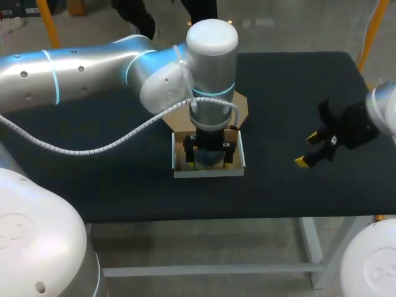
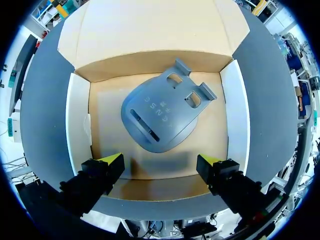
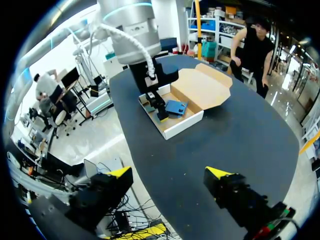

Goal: Assemble the packaging by folding the flat box into shape, placing the metal phone stand inside, and closing the box properly

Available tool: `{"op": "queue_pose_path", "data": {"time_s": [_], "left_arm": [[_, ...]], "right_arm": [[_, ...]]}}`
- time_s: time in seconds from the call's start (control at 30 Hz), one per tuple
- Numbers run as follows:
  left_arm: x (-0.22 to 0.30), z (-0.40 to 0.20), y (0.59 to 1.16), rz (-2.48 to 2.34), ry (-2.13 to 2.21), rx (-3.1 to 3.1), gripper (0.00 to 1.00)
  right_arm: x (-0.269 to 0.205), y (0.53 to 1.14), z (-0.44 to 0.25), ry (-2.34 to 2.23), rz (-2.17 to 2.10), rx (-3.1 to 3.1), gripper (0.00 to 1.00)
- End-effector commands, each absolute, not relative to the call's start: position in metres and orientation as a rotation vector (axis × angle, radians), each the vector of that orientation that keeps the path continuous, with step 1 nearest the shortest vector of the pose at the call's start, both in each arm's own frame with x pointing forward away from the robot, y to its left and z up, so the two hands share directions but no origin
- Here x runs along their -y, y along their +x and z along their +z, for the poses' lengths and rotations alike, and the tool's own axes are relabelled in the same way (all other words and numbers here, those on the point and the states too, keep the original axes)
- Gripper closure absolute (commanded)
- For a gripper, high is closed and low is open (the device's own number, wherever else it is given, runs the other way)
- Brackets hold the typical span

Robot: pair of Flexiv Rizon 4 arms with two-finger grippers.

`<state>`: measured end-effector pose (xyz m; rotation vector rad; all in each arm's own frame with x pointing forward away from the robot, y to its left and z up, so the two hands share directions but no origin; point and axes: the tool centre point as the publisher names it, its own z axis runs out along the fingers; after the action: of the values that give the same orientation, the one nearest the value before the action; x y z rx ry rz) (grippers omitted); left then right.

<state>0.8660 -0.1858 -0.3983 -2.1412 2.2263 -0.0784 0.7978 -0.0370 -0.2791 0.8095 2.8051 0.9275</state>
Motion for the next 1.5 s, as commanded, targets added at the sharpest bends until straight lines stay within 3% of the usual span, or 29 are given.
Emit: {"op": "queue_pose_path", "data": {"time_s": [0.03,1.37,1.4,1.5], "left_arm": [[0.187,-0.398,0.866,-0.074,-2.139,-2.221,0.0],[0.187,-0.398,0.866,-0.074,-2.139,-2.221,0.0],[0.187,-0.407,0.833,0.004,-2.219,-2.16,0.0],[0.187,-0.406,0.832,-0.001,-2.22,-2.16,0.0]], "right_arm": [[0.039,0.797,-0.278,0.806,0.934,-2.806,0.0],[0.039,0.797,-0.278,0.806,0.934,-2.806,0.0],[0.039,0.797,-0.278,0.806,0.934,-2.806,0.0],[0.039,0.797,-0.278,0.806,0.934,-2.806,0.0]]}}
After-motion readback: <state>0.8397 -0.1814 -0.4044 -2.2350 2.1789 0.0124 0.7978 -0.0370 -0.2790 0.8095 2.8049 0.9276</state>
